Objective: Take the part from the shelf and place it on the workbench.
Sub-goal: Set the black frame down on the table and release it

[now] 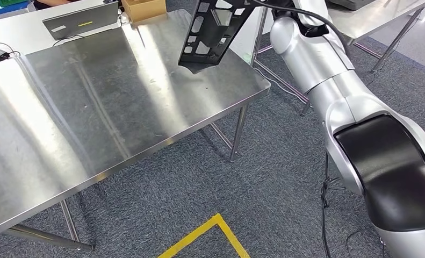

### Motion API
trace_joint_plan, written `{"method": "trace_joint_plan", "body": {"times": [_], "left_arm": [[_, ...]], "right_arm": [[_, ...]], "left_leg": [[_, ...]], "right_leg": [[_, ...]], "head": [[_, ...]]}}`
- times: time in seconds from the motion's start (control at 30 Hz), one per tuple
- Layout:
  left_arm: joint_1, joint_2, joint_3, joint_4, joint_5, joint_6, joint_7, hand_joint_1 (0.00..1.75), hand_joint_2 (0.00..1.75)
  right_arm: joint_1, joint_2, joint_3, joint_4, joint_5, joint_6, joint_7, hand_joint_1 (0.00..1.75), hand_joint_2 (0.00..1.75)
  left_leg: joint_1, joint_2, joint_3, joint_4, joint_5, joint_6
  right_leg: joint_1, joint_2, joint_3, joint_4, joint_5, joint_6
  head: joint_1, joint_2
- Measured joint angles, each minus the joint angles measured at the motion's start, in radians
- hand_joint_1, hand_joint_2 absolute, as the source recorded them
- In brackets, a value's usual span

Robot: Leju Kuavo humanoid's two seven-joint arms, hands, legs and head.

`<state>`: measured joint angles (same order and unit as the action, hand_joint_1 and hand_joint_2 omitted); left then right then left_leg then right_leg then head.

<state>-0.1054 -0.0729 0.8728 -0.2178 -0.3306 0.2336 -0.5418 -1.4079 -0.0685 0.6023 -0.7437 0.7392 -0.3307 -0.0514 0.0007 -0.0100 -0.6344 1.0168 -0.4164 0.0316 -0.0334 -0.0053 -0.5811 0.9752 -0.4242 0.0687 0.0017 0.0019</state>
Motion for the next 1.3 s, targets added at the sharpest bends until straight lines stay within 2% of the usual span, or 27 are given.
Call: {"method": "trace_joint_plan", "body": {"times": [0.07,0.13,0.17,0.23,0.27,0.3,0.33,0.4,0.43,0.47,0.53,0.57,0.63,0.67,0.73,0.77,0.8,0.83,0.87,0.93,1.0,1.07,1.13,1.17,1.23,1.27,1.3], "left_arm": [[0.001,0.003,0.000,0.000,-0.002,-0.002,-0.003,0.00,1.75],[0.002,0.003,0.000,0.000,-0.003,-0.004,-0.006,0.00,1.75],[0.003,0.004,0.000,0.000,-0.004,-0.004,-0.007,0.00,1.75],[0.002,0.004,0.000,0.000,-0.005,-0.004,-0.008,0.00,1.75],[0.002,0.003,0.000,0.000,-0.006,-0.004,-0.007,0.00,1.75],[0.002,0.003,0.000,0.000,-0.006,-0.004,-0.007,0.00,1.75],[0.003,0.002,0.000,0.000,-0.006,-0.004,-0.006,0.00,1.75],[0.002,0.001,0.000,0.000,-0.008,-0.004,-0.005,0.00,1.75],[0.002,0.001,0.000,0.000,-0.009,-0.004,-0.005,0.00,1.75],[0.002,0.002,0.000,0.000,-0.011,-0.004,-0.005,0.00,1.75],[0.003,0.002,0.000,0.000,-0.014,-0.004,-0.004,0.00,1.75],[0.004,0.003,0.000,0.000,-0.014,-0.003,-0.003,0.00,1.75],[0.004,0.003,0.000,0.000,-0.015,-0.003,-0.003,0.00,1.75],[0.003,0.004,0.000,0.000,-0.015,-0.003,-0.002,0.00,1.75],[0.002,0.005,0.000,0.000,-0.015,-0.002,-0.002,0.00,1.75],[0.002,0.005,0.000,0.000,-0.015,-0.002,-0.002,0.00,1.75],[0.002,0.005,0.000,0.000,-0.015,-0.002,-0.001,0.00,1.75],[0.002,0.005,0.000,0.000,-0.015,-0.002,0.000,0.00,1.75],[0.002,0.006,0.000,0.000,-0.015,-0.002,0.000,0.00,1.75],[0.001,0.007,0.000,0.000,-0.015,-0.002,0.000,0.00,1.75],[-0.002,0.008,0.000,0.000,-0.015,-0.002,0.000,0.00,1.75],[-0.004,0.008,0.000,0.000,-0.015,-0.002,0.000,0.00,1.75],[-0.003,0.007,0.000,0.000,-0.015,-0.001,0.000,0.00,1.75],[-0.004,0.007,0.000,0.000,-0.015,-0.001,0.000,0.00,1.75],[-0.006,0.006,0.000,0.000,-0.015,0.000,0.000,0.00,1.75],[-0.007,0.006,0.000,0.000,-0.015,0.000,0.000,0.00,1.75],[-0.006,0.006,0.000,0.000,-0.015,0.000,0.000,0.00,1.75]], "right_arm": [[0.003,0.001,-0.002,0.002,0.005,-0.002,-0.001,1.75,1.75],[0.006,-0.001,-0.007,0.002,0.009,-0.003,-0.002,1.75,1.75],[0.008,-0.003,-0.010,0.002,0.010,-0.003,-0.003,1.75,1.75],[0.017,-0.008,-0.014,0.002,0.011,-0.004,-0.005,1.75,1.75],[0.025,-0.012,-0.016,0.002,0.012,-0.004,-0.005,1.75,1.75],[0.032,-0.014,-0.018,0.002,0.014,-0.005,-0.005,1.75,1.75],[0.038,-0.017,-0.021,0.002,0.016,-0.005,-0.005,1.75,1.75],[0.043,-0.020,-0.025,0.002,0.020,-0.007,-0.006,1.75,1.75],[0.044,-0.021,-0.027,0.002,0.022,-0.009,-0.007,1.75,1.75],[0.045,-0.021,-0.028,0.002,0.023,-0.012,-0.008,1.75,1.75],[0.049,-0.021,-0.028,0.001,0.025,-0.015,-0.009,1.75,1.75],[0.050,-0.021,-0.028,0.001,0.025,-0.015,-0.009,1.75,1.75],[0.050,-0.019,-0.029,0.001,0.028,-0.016,-0.009,1.75,1.75],[0.050,-0.019,-0.029,0.001,0.030,-0.016,-0.010,1.75,1.75],[0.051,-0.016,-0.029,0.002,0.036,-0.016,-0.012,1.75,1.75],[0.052,-0.015,-0.029,0.002,0.038,-0.016,-0.013,1.75,1.75],[0.053,-0.013,-0.029,0.002,0.041,-0.016,-0.014,1.75,1.75],[0.054,-0.011,-0.029,0.003,0.042,-0.017,-0.015,1.75,1.75],[0.055,-0.010,-0.030,0.003,0.043,-0.017,-0.016,1.75,1.75],[0.054,-0.009,-0.033,0.003,0.044,-0.017,-0.016,1.75,1.75],[0.052,-0.009,-0.038,0.003,0.044,-0.018,-0.017,1.75,1.75],[0.052,-0.008,-0.041,0.003,0.044,-0.018,-0.017,1.75,1.75],[0.052,-0.007,-0.045,0.003,0.044,-0.019,-0.018,1.75,1.75],[0.051,-0.008,-0.046,0.003,0.044,-0.019,-0.019,1.75,1.75],[0.050,-0.010,-0.049,0.005,0.044,-0.019,-0.021,1.75,1.75],[0.051,-0.011,-0.049,0.007,0.044,-0.019,-0.022,1.75,1.75],[0.051,-0.011,-0.050,0.010,0.044,-0.019,-0.023,1.75,1.75]], "left_leg": [[0.001,0.000,0.005,-0.007,0.002,0.010],[0.005,-0.001,0.018,-0.021,0.007,0.021],[0.007,-0.002,0.023,-0.026,0.009,0.025],[0.006,-0.007,0.026,-0.028,0.008,0.029],[0.006,-0.012,0.026,-0.027,0.007,0.029],[0.005,-0.019,0.027,-0.027,0.007,0.029],[0.005,-0.026,0.027,-0.026,0.006,0.028],[0.004,-0.041,0.028,-0.021,0.002,0.022],[0.003,-0.049,0.026,-0.017,-0.001,0.017],[0.002,-0.055,0.024,-0.014,-0.003,0.011],[0.003,-0.064,0.020,-0.012,-0.003,0.000],[0.006,-0.065,0.017,-0.013,-0.003,-0.005],[0.007,-0.044,0.002,0.016,-0.023,-0.016],[0.008,-0.028,-0.019,0.059,-0.047,-0.021],[0.011,-0.005,-0.085,0.190,-0.102,-0.030],[0.013,-0.001,-0.116,0.245,-0.117,-0.033],[0.014,0.002,-0.133,0.269,-0.116,-0.035],[0.016,0.005,-0.131,0.254,-0.095,-0.036],[0.017,0.012,-0.108,0.202,-0.061,-0.035],[0.012,0.051,-0.039,0.062,-0.001,-0.028],[0.003,0.078,-0.004,-0.005,0.011,-0.019],[-0.002,0.063,-0.003,-0.008,0.009,-0.008],[-0.001,0.044,0.000,-0.015,0.016,0.006],[0.001,0.035,0.002,-0.018,0.019,0.013],[0.003,0.014,0.003,-0.019,0.021,0.022],[0.002,0.002,0.002,-0.019,0.021,0.024],[0.002,-0.010,0.002,-0.019,0.021,0.024]], "right_leg": [[-0.002,0.000,0.002,-0.002,-0.002,0.007],[-0.001,0.000,-0.016,0.035,-0.022,0.006],[0.000,0.001,-0.042,0.087,-0.045,0.001],[0.003,0.002,-0.117,0.231,-0.097,-0.010],[0.004,0.003,-0.147,0.283,-0.111,-0.011],[0.005,0.004,-0.159,0.299,-0.109,-0.008],[0.006,0.005,-0.148,0.271,-0.091,-0.003],[0.004,0.018,-0.084,0.134,-0.034,0.007],[0.005,0.024,-0.053,0.073,-0.011,0.006],[0.007,0.028,-0.034,0.036,0.001,0.002],[0.014,0.023,-0.024,0.024,0.005,-0.011],[0.010,0.018,-0.024,0.023,0.006,-0.018],[0.004,0.007,-0.020,0.017,0.007,-0.034],[0.001,0.001,-0.017,0.014,0.007,-0.042],[0.006,-0.010,-0.013,0.014,0.004,-0.053],[0.007,-0.015,-0.012,0.014,0.003,-0.055],[0.008,-0.021,-0.010,0.014,0.001,-0.056],[0.009,-0.027,-0.008,0.015,0.000,-0.057],[0.009,-0.033,-0.005,0.015,-0.003,-0.056],[0.015,-0.044,0.001,0.016,-0.009,-0.051],[0.024,-0.057,0.004,0.017,-0.014,-0.043],[0.029,-0.075,0.007,0.015,-0.017,-0.034],[0.027,-0.066,-0.003,0.038,-0.032,-0.028],[0.025,-0.050,-0.023,0.078,-0.051,-0.028],[0.022,-0.014,-0.092,0.213,-0.103,-0.035],[0.021,-0.006,-0.126,0.278,-0.123,-0.035],[0.021,-0.002,-0.149,0.316,-0.130,-0.032]], "head": [[0.000,0.000],[0.001,0.000],[0.002,0.000],[0.002,0.000],[0.002,0.000],[0.002,0.000],[0.002,0.000],[0.002,0.000],[0.002,0.000],[0.001,0.000],[0.001,0.000],[0.000,0.000],[0.000,0.000],[-0.001,0.000],[-0.001,0.000],[-0.001,0.000],[-0.001,0.000],[-0.001,0.000],[-0.001,0.000],[-0.001,0.000],[0.000,0.000],[0.001,0.000],[0.001,0.000],[0.001,0.000],[0.002,0.000],[0.003,0.000],[0.003,0.000]]}}
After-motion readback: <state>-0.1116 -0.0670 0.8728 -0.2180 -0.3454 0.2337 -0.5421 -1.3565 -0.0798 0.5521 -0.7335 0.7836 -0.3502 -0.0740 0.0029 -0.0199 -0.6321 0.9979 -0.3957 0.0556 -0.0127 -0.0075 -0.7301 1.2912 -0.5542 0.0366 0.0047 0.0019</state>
